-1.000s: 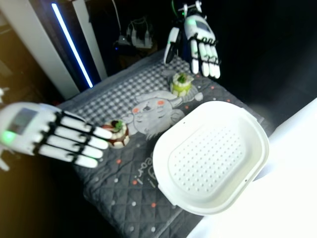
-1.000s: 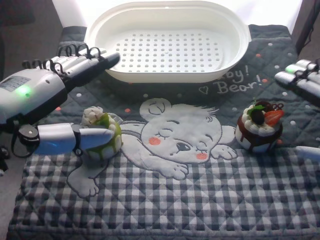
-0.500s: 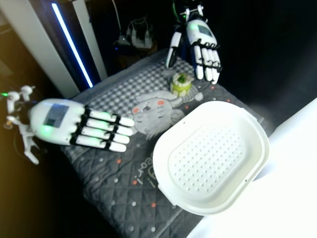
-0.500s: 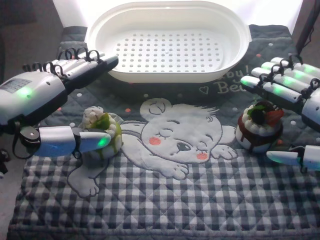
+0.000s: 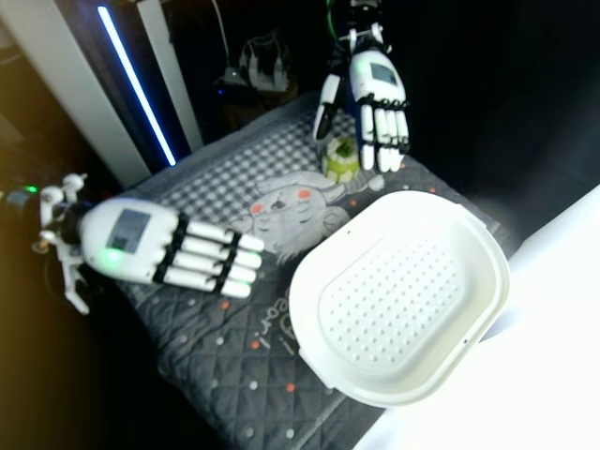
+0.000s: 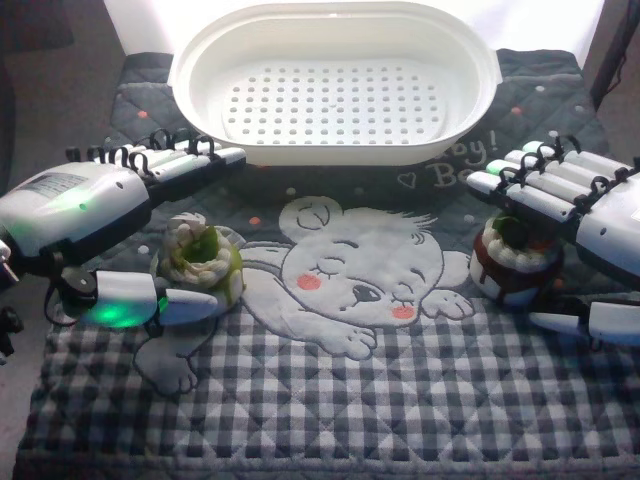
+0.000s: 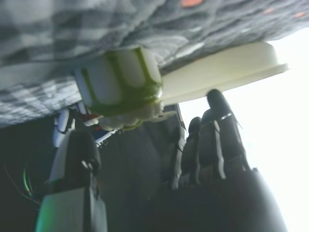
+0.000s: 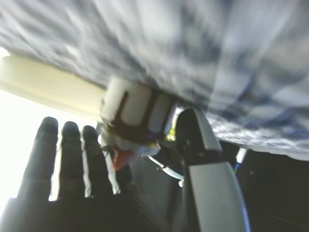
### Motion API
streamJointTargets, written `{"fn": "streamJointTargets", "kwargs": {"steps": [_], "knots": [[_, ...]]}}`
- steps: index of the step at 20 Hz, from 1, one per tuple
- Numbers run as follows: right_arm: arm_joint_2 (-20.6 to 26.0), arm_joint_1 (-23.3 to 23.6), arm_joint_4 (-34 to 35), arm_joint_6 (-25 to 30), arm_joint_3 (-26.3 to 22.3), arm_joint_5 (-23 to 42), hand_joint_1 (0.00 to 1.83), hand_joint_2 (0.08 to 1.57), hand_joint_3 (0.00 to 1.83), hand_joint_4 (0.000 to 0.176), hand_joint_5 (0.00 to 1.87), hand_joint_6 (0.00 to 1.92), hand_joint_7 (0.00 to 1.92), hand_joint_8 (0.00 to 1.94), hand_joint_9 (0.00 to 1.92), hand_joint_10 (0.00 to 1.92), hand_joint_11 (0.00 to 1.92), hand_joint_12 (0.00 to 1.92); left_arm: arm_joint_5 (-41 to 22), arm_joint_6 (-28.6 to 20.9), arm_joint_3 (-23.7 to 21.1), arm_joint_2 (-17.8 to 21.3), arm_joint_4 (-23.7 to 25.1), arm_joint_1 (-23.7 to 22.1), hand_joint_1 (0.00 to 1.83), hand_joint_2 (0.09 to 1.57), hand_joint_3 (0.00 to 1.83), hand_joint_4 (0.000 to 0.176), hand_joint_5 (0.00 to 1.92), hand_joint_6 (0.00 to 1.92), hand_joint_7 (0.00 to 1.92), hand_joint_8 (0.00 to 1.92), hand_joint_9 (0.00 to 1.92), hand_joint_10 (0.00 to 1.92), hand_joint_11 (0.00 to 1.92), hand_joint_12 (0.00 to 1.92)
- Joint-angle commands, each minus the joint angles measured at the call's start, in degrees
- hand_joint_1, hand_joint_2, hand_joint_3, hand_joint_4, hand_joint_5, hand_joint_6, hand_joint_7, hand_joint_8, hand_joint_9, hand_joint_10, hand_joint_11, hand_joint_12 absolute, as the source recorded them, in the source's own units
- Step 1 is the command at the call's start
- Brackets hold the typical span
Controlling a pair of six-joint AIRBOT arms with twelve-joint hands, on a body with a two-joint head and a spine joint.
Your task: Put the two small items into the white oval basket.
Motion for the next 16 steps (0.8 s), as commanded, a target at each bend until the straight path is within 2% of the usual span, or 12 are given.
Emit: {"fn": "streamJointTargets", "kwargs": {"steps": [1, 3, 4, 6, 7, 8, 9, 11, 13, 14, 16], "knots": [[0.2, 0.5, -0.7, -0.3, 0.2, 3.4, 0.86, 1.11, 0.0, 0.0, 0.0, 0.0, 0.0, 0.0, 0.0, 0.0, 0.0, 0.0, -5.0, 0.7, 0.1, -0.2, 0.5, -0.6, 0.82, 1.02, 0.0, 0.032, 0.14, 0.01, 0.11, 0.01, 0.1, 0.04, 0.0, 1.07], [0.1, 0.5, -1.1, -0.4, 0.2, 2.5, 0.82, 1.12, 0.0, 0.0, 0.0, 0.0, 0.0, 0.0, 0.0, 0.0, 0.0, 0.0, -4.0, 0.7, 0.0, -0.5, 1.3, -0.7, 0.89, 1.0, 0.0, 0.013, 0.22, 0.01, 0.18, 0.01, 0.16, 0.05, 0.0, 0.98], [-0.1, 0.5, -1.3, -0.4, 0.3, 2.3, 0.79, 1.13, 0.01, 0.0, 0.0, 0.0, 0.0, 0.0, 0.0, 0.0, 0.0, 0.0, -3.8, 0.7, -0.2, -0.5, 1.4, -0.7, 0.92, 1.0, 0.0, 0.0, 0.26, 0.01, 0.22, 0.01, 0.19, 0.05, 0.0, 1.01], [-0.3, 0.5, -1.5, -0.5, 0.3, 1.9, 0.71, 1.13, 0.01, 0.021, 0.0, 0.0, 0.0, 0.0, 0.0, 0.0, 0.0, 0.0, -3.1, 0.7, -0.5, -0.5, 2.3, -0.7, 0.97, 1.0, 0.0, 0.0, 0.32, 0.01, 0.28, 0.01, 0.26, 0.05, 0.0, 1.19], [-0.3, 0.5, -1.5, -0.7, 0.4, 1.8, 0.76, 1.11, 0.0, 0.013, 0.0, 0.0, 0.0, 0.0, 0.0, 0.0, 0.01, 0.0, -2.7, 0.7, -0.5, -0.6, 2.6, -0.7, 1.01, 1.0, 0.0, 0.011, 0.34, 0.01, 0.31, 0.01, 0.29, 0.05, 0.0, 1.25], [-0.3, 0.5, -1.5, -0.8, 0.4, 1.7, 0.77, 1.11, 0.0, 0.008, 0.0, 0.0, 0.0, 0.0, 0.0, 0.0, 0.02, 0.01, -2.5, 0.7, -0.4, -0.7, 2.6, -0.7, 1.02, 1.0, 0.0, 0.011, 0.36, 0.01, 0.32, 0.01, 0.32, 0.06, 0.0, 1.3], [-0.3, 0.5, -1.5, -0.9, 0.4, 1.5, 0.82, 1.11, 0.0, 0.0, 0.0, 0.0, 0.0, 0.0, 0.03, 0.01, 0.04, 0.02, -2.1, 0.7, 0.0, -1.1, 2.6, -0.7, 1.06, 1.0, 0.0, 0.0, 0.38, 0.01, 0.34, 0.01, 0.35, 0.06, 0.0, 1.37], [-0.4, 0.5, -1.5, -0.9, 0.5, 1.2, 0.91, 1.12, 0.0, 0.0, 0.01, 0.0, 0.04, 0.01, 0.11, 0.01, 0.0, 0.41, -1.8, 0.7, 0.3, -1.7, 2.6, -0.7, 1.08, 1.02, 0.0, 0.0, 0.41, 0.01, 0.37, 0.01, 0.37, 0.06, 0.0, 1.39], [-0.9, 0.5, -1.5, -0.9, 0.8, 0.7, 0.92, 1.14, 0.0, 0.009, 0.07, 0.02, 0.12, 0.01, 0.2, 0.03, 0.0, 0.81, -1.4, 0.7, 0.6, -2.3, 2.6, -0.7, 1.13, 1.02, 0.0, 0.0, 0.45, 0.02, 0.4, 0.02, 0.4, 0.07, 0.0, 1.45], [-1.1, 0.5, -1.5, -0.9, 1.0, 0.5, 0.94, 1.15, 0.0, 0.001, 0.11, 0.02, 0.17, 0.01, 0.24, 0.04, 0.0, 0.96, -1.4, 0.7, 0.7, -2.4, 2.6, -0.7, 1.14, 1.04, 0.01, 0.0, 0.47, 0.02, 0.42, 0.02, 0.42, 0.07, 0.0, 1.48], [-1.5, 0.5, -1.5, -0.9, 1.3, 0.2, 0.95, 1.19, 0.01, 0.0, 0.24, 0.04, 0.31, 0.02, 0.36, 0.09, 0.0, 1.33, -1.4, 0.7, 0.9, -2.4, 2.3, -0.8, 1.22, 1.08, 0.01, 0.0, 0.55, 0.03, 0.5, 0.03, 0.48, 0.11, 0.0, 1.52]]}}
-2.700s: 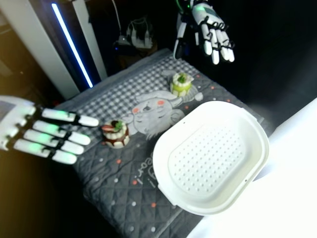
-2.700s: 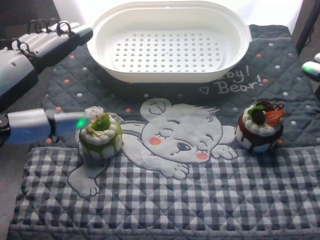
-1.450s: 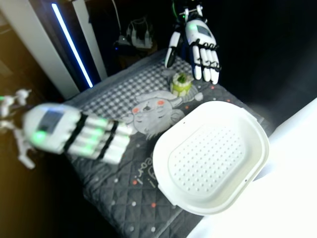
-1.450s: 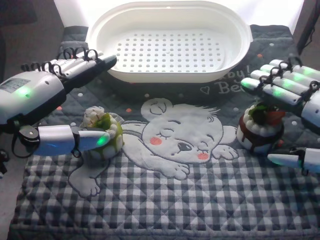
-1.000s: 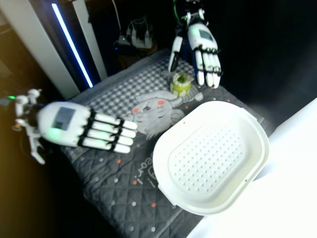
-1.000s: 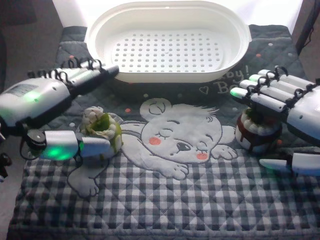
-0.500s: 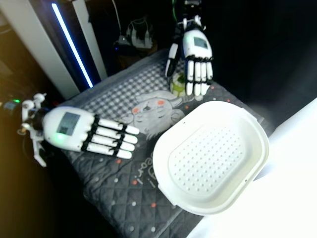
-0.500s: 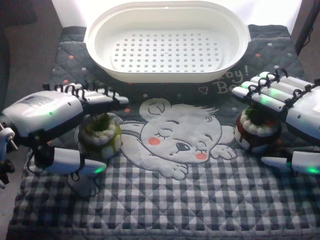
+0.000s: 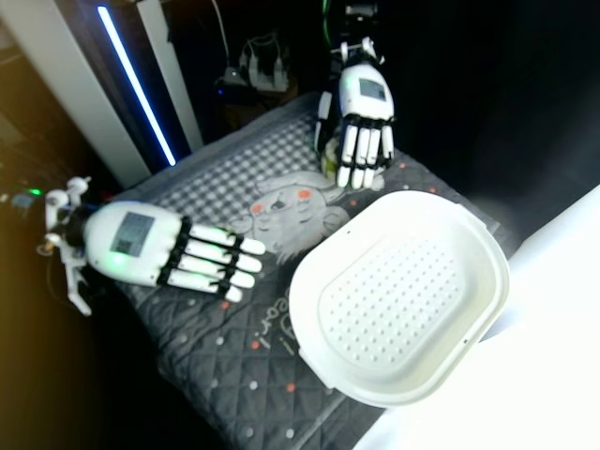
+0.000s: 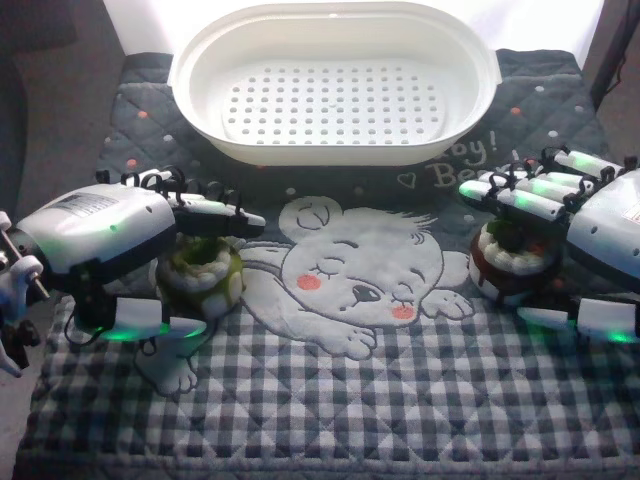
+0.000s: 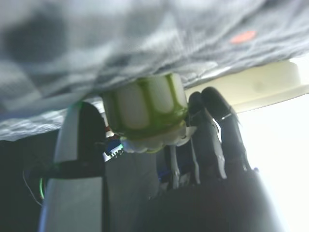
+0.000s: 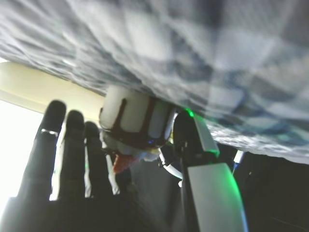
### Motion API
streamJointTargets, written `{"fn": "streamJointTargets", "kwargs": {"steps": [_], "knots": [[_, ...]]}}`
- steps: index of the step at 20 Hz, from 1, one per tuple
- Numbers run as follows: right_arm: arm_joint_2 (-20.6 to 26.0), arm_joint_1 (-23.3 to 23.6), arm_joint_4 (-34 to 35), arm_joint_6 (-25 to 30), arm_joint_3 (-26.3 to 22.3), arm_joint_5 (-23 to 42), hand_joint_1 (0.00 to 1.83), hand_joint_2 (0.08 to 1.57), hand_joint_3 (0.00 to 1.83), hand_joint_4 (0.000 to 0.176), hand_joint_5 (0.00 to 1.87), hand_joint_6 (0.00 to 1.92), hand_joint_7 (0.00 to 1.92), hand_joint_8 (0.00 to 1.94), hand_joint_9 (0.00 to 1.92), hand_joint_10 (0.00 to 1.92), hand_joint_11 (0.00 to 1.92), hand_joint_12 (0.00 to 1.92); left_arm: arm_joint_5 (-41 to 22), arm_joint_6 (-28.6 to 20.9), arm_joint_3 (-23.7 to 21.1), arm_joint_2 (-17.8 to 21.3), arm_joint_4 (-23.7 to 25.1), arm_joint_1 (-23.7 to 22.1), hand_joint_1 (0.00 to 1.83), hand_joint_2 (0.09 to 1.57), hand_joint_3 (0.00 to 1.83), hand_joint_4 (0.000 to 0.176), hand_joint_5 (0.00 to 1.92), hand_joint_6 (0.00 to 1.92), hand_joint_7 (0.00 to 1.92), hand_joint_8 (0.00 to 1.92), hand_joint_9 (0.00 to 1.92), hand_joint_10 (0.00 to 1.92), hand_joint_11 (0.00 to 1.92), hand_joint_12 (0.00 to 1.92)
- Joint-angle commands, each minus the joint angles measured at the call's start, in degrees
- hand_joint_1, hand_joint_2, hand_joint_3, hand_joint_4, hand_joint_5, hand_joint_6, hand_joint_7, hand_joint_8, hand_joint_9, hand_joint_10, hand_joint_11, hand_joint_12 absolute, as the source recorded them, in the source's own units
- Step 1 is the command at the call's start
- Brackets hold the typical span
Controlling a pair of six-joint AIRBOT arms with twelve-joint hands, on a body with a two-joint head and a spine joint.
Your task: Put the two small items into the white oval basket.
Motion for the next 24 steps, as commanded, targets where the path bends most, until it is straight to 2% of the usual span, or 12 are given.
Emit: {"fn": "streamJointTargets", "kwargs": {"steps": [1, 3, 4, 5, 6, 7, 8, 9, 10, 13, 18, 24], "knots": [[-0.1, 0.1, -0.8, -0.8, 0.2, 1.1, 0.96, 1.23, 0.0, 0.0, 0.33, 0.03, 0.46, 0.03, 0.39, 0.51, 0.0, 1.59, -5.1, 0.6, 0.2, -0.1, 0.0, -0.3, 1.23, 1.12, 0.01, 0.0, 0.58, 0.03, 0.55, 0.03, 0.55, 0.16, 0.07, 1.51], [-0.4, 0.1, -0.8, -0.8, 0.5, 0.8, 1.0, 1.27, 0.0, 0.0, 0.45, 0.07, 0.64, 0.11, 0.48, 1.09, 0.29, 1.74, -5.3, 0.7, 0.4, -0.1, -0.4, -0.3, 1.24, 1.17, 0.0, 0.0, 0.66, 0.01, 0.63, 0.02, 0.57, 0.44, 0.23, 1.54], [-0.6, 0.1, -0.6, -0.8, 0.8, 0.7, 1.05, 1.26, 0.0, 0.0, 0.49, 0.12, 0.64, 0.37, 0.55, 1.32, 0.48, 1.81, -5.1, 0.8, 0.5, -0.1, -0.4, -0.4, 1.25, 1.17, 0.0, 0.0, 0.69, 0.01, 0.66, 0.02, 0.57, 0.63, 0.32, 1.53], [-0.8, 0.1, -0.4, -0.8, 1.0, 0.7, 1.24, 1.25, 0.0, 0.0, 0.53, 0.29, 0.7, 1.21, 0.7, 1.41, 0.67, 1.81, -5.0, 0.9, 0.7, -0.2, -0.5, -0.5, 1.3, 1.15, 0.0, 0.0, 0.76, 0.02, 0.72, 0.03, 0.62, 0.89, 0.48, 1.59], [-0.8, 0.2, -0.2, -0.8, 1.2, 0.7, 1.28, 1.26, 0.0, 0.0, 0.5, 0.53, 0.68, 1.42, 0.72, 1.48, 0.72, 1.82, -5.0, 1.2, 0.8, -0.3, -0.8, -0.6, 1.32, 1.14, 0.0, 0.0, 0.8, 0.03, 0.76, 0.04, 0.64, 1.02, 0.55, 1.61], [-0.8, 0.4, -0.1, -0.8, 1.3, 0.7, 1.32, 1.26, 0.01, 0.0, 0.51, 1.24, 0.69, 1.41, 0.82, 1.54, 0.83, 1.83, -5.4, 1.5, 0.8, -0.3, -1.2, -0.7, 1.54, 1.13, 0.0, 0.0, 0.82, 0.03, 0.79, 0.06, 0.75, 1.29, 0.64, 1.65], [-0.8, 0.9, -0.1, -0.8, 1.3, 0.8, 1.33, 1.25, 0.01, 0.0, 0.52, 1.39, 0.7, 1.41, 0.84, 1.56, 0.84, 1.83, -5.9, 1.5, 0.8, -0.3, -1.2, -0.7, 1.38, 1.14, 0.0, 0.0, 0.82, 0.02, 0.8, 0.07, 0.67, 1.24, 0.63, 1.66], [-0.7, 2.3, -0.8, -0.8, 1.2, 0.8, 1.33, 1.26, 0.01, 0.0, 0.51, 1.44, 0.7, 1.41, 0.85, 1.55, 0.87, 1.84, -7.0, 1.5, 0.5, 0.0, -1.3, -0.7, 1.23, 1.2, 0.01, 0.0, 0.78, 0.94, 0.79, 1.15, 0.69, 1.45, 0.71, 1.77], [-0.7, 3.1, -1.5, -0.8, 1.0, 0.8, 1.19, 1.28, 0.01, 0.0, 0.53, 1.52, 0.77, 1.45, 0.94, 1.56, 0.94, 1.82, -8.0, 1.5, 0.2, 0.5, -1.4, -0.7, 1.16, 1.25, 0.0, 0.0, 0.7, 1.25, 0.72, 1.46, 0.68, 1.53, 0.71, 1.82], [0.2, 4.7, -3.5, -0.8, 0.1, 1.7, 1.16, 1.32, 0.0, 0.0, 0.51, 1.5, 0.74, 1.64, 0.93, 1.82, 0.98, 1.92, -10.2, 1.5, -0.6, 1.7, -1.4, -0.6, 1.3, 1.29, 0.0, 0.0, 0.58, 1.4, 0.56, 1.58, 0.73, 1.66, 0.66, 1.9], [1.7, 4.7, -3.7, -0.8, -0.9, 3.9, 1.32, 1.29, 0.0, 0.0, 0.5, 1.47, 0.66, 1.5, 0.78, 1.66, 0.87, 1.86, -12.5, 1.7, -1.5, 3.1, -1.2, -0.6, 1.09, 1.33, 0.0, 0.005, 0.63, 1.48, 0.56, 1.67, 0.58, 1.72, 0.64, 1.92], [4.8, 6.7, -4.3, -0.8, -2.5, 7.8, 1.21, 1.26, 0.0, 0.0, 0.63, 1.36, 0.77, 1.49, 0.84, 1.65, 0.91, 1.89, -15.4, 1.8, -2.7, 5.3, 0.9, -3.7, 1.11, 1.31, 0.0, 0.0, 0.68, 1.4, 0.57, 1.66, 0.59, 1.65, 0.63, 1.92]]}}
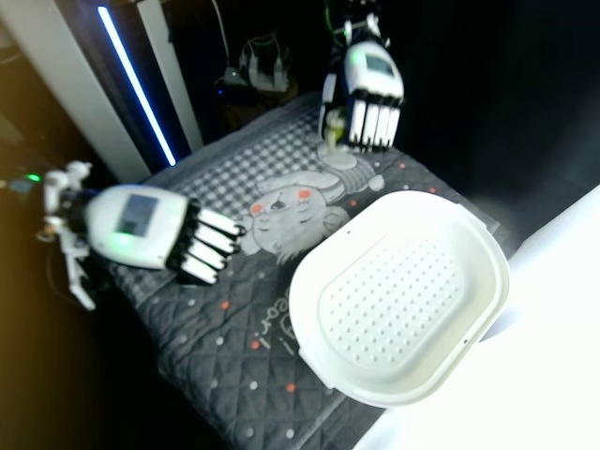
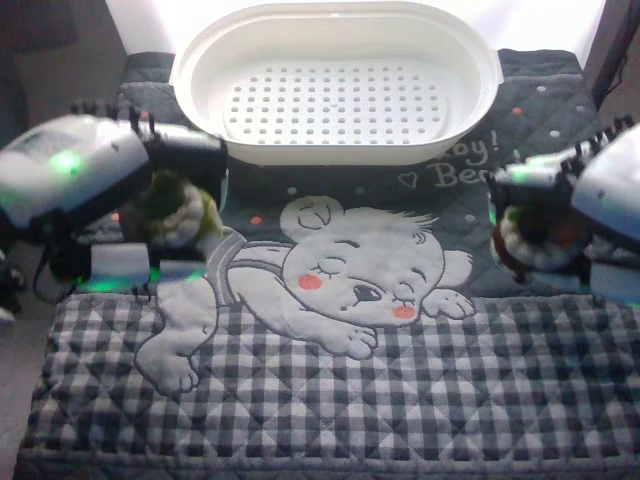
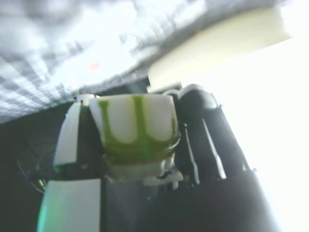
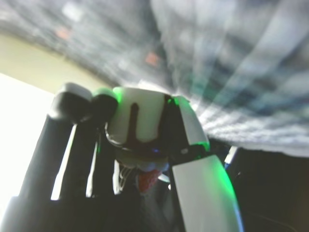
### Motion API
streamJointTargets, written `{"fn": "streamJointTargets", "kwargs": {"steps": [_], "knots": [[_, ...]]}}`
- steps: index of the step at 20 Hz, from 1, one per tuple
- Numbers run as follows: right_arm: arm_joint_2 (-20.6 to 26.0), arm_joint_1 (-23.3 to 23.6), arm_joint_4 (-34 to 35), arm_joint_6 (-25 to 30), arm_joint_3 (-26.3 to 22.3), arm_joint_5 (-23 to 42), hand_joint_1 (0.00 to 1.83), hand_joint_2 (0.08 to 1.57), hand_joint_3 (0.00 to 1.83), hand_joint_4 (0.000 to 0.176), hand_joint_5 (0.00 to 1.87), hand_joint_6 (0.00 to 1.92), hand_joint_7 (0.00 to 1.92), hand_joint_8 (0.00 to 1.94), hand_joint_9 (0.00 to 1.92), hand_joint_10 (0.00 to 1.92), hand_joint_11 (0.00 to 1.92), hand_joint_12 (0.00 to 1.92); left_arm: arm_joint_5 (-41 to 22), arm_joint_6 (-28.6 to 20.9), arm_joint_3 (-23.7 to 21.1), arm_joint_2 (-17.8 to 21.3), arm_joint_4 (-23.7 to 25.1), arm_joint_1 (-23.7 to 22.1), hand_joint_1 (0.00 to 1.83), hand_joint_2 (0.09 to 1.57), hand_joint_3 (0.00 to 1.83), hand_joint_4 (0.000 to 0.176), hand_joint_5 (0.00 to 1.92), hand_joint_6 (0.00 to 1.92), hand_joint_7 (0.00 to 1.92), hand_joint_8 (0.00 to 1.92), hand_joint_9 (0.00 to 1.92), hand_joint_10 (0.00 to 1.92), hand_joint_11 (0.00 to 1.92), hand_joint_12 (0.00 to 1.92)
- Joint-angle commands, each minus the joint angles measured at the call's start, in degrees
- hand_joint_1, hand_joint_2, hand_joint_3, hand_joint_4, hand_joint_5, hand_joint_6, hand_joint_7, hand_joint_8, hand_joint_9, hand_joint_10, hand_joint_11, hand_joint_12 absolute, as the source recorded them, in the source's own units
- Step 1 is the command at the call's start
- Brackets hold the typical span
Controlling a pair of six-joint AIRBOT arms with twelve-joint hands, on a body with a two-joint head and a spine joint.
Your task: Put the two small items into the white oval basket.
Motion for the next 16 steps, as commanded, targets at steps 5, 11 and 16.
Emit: {"fn": "streamJointTargets", "kwargs": {"steps": [5, 11, 16], "knots": [[-1.3, 8.3, 0.4, -7.2, 1.8, 3.1, 1.33, 1.26, 0.0, 0.0, 0.52, 1.42, 0.7, 1.45, 0.83, 1.59, 0.89, 1.83, -0.7, 2.7, 4.2, -2.5, 0.6, -10.8, 1.1, 1.34, 0.0, 0.0, 0.63, 1.45, 0.54, 1.71, 0.5, 1.74, 0.56, 1.92], [-9.3, 17.5, 2.7, -8.1, 11.4, -6.3, 1.33, 1.26, 0.0, 0.0, 0.53, 1.46, 0.7, 1.47, 0.8, 1.56, 0.72, 1.73, 14.4, 4.3, 14.2, -11.8, 5.2, -26.3, 1.27, 1.33, 0.0, 0.0, 0.57, 1.52, 0.45, 1.52, 0.6, 1.73, 0.34, 1.91], [-18.3, 22.2, 9.7, -16.2, 20.8, -13.8, 1.2, 1.28, 0.0, 0.0, 0.57, 1.4, 0.79, 1.57, 0.99, 1.76, 1.06, 1.91, 22.3, 8.3, 23.4, -19.5, 1.2, -31.8, 1.31, 1.31, 0.01, 0.0, 0.54, 1.33, 0.56, 1.65, 0.71, 1.76, 0.69, 1.92]]}}
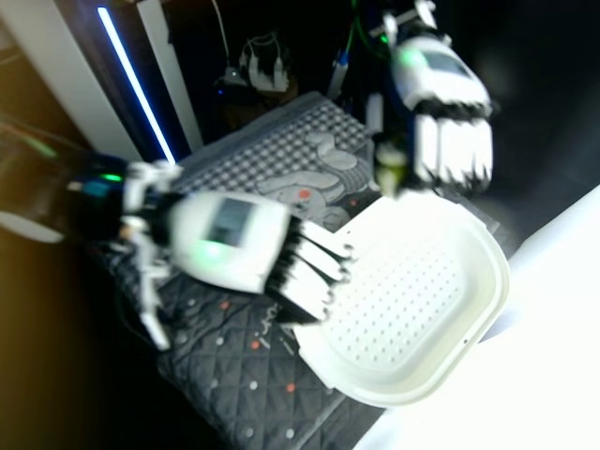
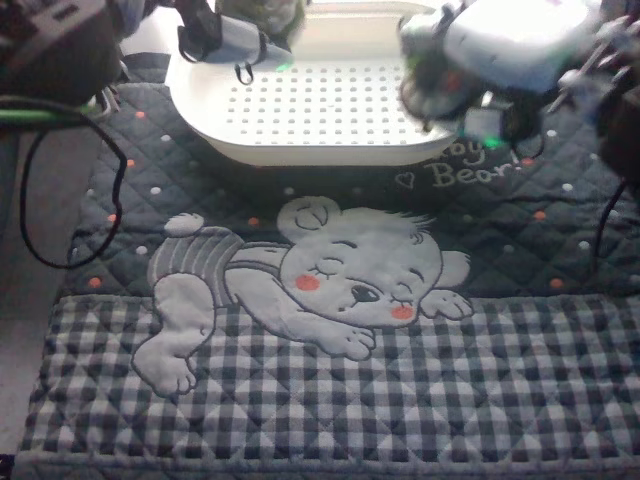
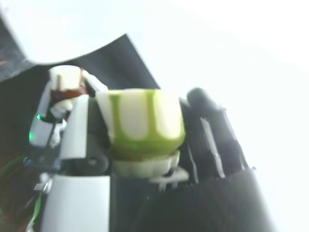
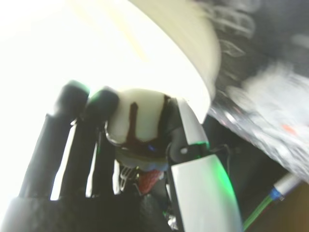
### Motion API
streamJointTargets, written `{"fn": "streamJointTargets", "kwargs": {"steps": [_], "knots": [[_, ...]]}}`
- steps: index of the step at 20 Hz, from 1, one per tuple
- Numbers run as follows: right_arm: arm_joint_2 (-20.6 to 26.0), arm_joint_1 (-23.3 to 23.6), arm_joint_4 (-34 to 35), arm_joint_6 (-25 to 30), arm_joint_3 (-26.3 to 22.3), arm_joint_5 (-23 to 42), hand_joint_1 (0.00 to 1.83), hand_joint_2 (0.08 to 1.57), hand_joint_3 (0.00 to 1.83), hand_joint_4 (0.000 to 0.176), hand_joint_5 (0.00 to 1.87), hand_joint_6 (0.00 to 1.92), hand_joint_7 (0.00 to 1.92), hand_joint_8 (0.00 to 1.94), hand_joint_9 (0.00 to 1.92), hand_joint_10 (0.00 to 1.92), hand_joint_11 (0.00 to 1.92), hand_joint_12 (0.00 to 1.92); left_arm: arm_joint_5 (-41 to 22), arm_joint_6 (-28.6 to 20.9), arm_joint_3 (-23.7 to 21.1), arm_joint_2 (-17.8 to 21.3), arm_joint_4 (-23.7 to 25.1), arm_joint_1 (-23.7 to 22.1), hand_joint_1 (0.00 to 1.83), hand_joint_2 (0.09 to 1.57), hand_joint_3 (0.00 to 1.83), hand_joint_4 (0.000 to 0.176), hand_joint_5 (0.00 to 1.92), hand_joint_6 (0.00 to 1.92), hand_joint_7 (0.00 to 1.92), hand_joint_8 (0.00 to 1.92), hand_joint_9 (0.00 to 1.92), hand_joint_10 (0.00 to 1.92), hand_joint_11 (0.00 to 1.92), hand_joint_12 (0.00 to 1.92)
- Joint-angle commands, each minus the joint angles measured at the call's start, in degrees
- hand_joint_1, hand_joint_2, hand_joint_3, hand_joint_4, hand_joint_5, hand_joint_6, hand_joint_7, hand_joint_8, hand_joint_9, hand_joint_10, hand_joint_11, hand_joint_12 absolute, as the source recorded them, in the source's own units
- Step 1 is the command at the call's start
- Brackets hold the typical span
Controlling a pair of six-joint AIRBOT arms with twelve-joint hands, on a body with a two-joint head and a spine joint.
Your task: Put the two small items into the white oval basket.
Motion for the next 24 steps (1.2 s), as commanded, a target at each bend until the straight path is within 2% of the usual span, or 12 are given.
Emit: {"fn": "streamJointTargets", "kwargs": {"steps": [1, 4, 5, 6, 7, 8, 9, 10, 11, 14, 20, 24], "knots": [[0.1, 1.6, -0.1, -0.3, 1.3, 4.5, 1.19, 1.28, 0.0, 0.0, 0.57, 1.41, 0.79, 1.56, 0.93, 1.75, 0.99, 1.88, -5.2, 1.9, 0.4, -0.5, -1.1, -1.5, 1.31, 1.31, 0.0, 0.0, 0.56, 1.32, 0.53, 1.67, 0.69, 1.77, 0.62, 1.92], [-1.8, 1.8, 5.7, -6.6, 3.4, 2.8, 1.13, 1.33, 0.01, 0.0, 0.52, 1.53, 0.69, 1.67, 0.85, 1.85, 0.96, 1.92, -2.3, 3.8, 3.9, -3.5, -4.4, -1.8, 1.12, 1.36, 0.0, 0.0, 0.6, 1.49, 0.47, 1.77, 0.34, 1.64, 0.3, 1.92], [-2.6, 1.8, 6.7, -7.5, 4.2, 2.2, 1.26, 1.35, 0.01, 0.0, 0.41, 1.56, 0.55, 1.71, 0.72, 1.83, 0.85, 1.92, -1.2, 3.8, 5.2, -4.4, -5.5, -1.7, 1.5, 1.27, 0.0, 0.0, 0.43, 1.0, 0.3, 1.19, 0.51, 1.64, 0.29, 1.88], [-3.0, 1.8, 7.1, -7.5, 4.8, 1.6, 1.39, 1.34, 0.0, 0.0, 0.21, 1.33, 0.42, 1.7, 0.63, 1.76, 0.48, 1.88, -0.5, 3.8, 6.1, -4.9, -6.1, -1.6, 1.37, 1.22, 0.0, 0.0, 0.42, 0.73, 0.28, 0.94, 0.39, 1.5, 0.35, 1.89], [-3.1, 1.8, 7.1, -7.5, 4.7, 1.5, 1.19, 1.3, 0.0, 0.008, 0.06, 0.58, 0.16, 0.36, 0.17, 0.83, 0.02, 1.45, -0.2, 3.8, 6.3, -5.1, -6.2, -1.6, 1.14, 1.2, 0.0, 0.0, 0.17, 0.27, 0.16, 0.3, 0.04, 0.82, 0.02, 1.67], [-3.0, 1.8, 7.2, -7.5, 4.6, 1.5, 1.19, 1.3, 0.0, 0.008, 0.06, 0.58, 0.16, 0.36, 0.17, 0.83, 0.02, 1.45, -0.4, 3.8, 6.0, -4.9, -6.2, -1.7, 1.14, 1.2, 0.0, 0.0, 0.17, 0.27, 0.16, 0.3, 0.04, 0.82, 0.02, 1.67], [-3.0, 1.8, 7.3, -7.5, 4.5, 1.5, 1.05, 1.27, 0.0, 0.02, 0.02, 0.24, 0.05, 0.1, 0.03, 0.35, 0.0, 0.87, -0.6, 4.2, 5.8, -4.8, -6.2, -1.7, 0.99, 1.19, 0.0, 0.0, 0.05, 0.1, 0.03, 0.06, 0.01, 0.22, 0.0, 1.24], [-3.0, 1.8, 7.3, -7.5, 4.4, 1.5, 0.91, 1.21, 0.0, 0.038, 0.0, 0.01, 0.0, 0.0, 0.0, 0.01, 0.0, 0.36, -0.8, 4.5, 5.4, -4.5, -6.2, -1.7, 0.87, 1.11, 0.0, 0.103, 0.0, 0.0, 0.0, 0.0, 0.0, 0.01, 0.0, 0.87], [-2.9, 1.8, 7.3, -7.5, 4.1, 1.6, 0.91, 1.21, 0.0, 0.038, 0.0, 0.01, 0.0, 0.0, 0.0, 0.01, 0.0, 0.36, -1.1, 4.7, 5.1, -4.2, -6.2, -1.8, 0.87, 1.11, 0.0, 0.103, 0.0, 0.0, 0.0, 0.0, 0.0, 0.01, 0.0, 0.87], [-2.1, 1.8, 7.3, -7.5, 3.2, 2.0, 0.7, 1.19, 0.0, 0.08, 0.0, 0.0, 0.0, 0.0, 0.0, 0.0, 0.0, 0.23, -1.8, 4.7, 4.5, -3.5, -6.2, -1.8, 0.82, 1.03, 0.0, 0.171, 0.0, 0.0, 0.0, 0.0, 0.0, 0.0, 0.0, 0.02], [1.3, 1.8, 6.1, -7.5, -0.6, 3.8, 0.8, 1.07, 0.0, 0.067, 0.0, 0.0, 0.0, 0.0, 0.0, 0.0, 0.0, 0.0, -3.6, 4.7, 1.6, 0.0, -6.5, -1.8, 0.8, 0.96, 0.0, 0.162, 0.0, 0.0, 0.0, 0.0, 0.0, 0.0, 0.0, 0.0], [2.2, 1.8, 6.1, -7.5, -1.3, 4.0, 0.68, 0.98, 0.0, 0.116, 0.0, 0.0, 0.0, 0.0, 0.0, 0.0, 0.0, 0.0, -4.4, 4.8, 0.6, 1.1, -6.5, -1.5, 0.74, 0.95, 0.0, 0.164, 0.0, 0.0, 0.0, 0.0, 0.0, 0.0, 0.0, 0.0]]}}
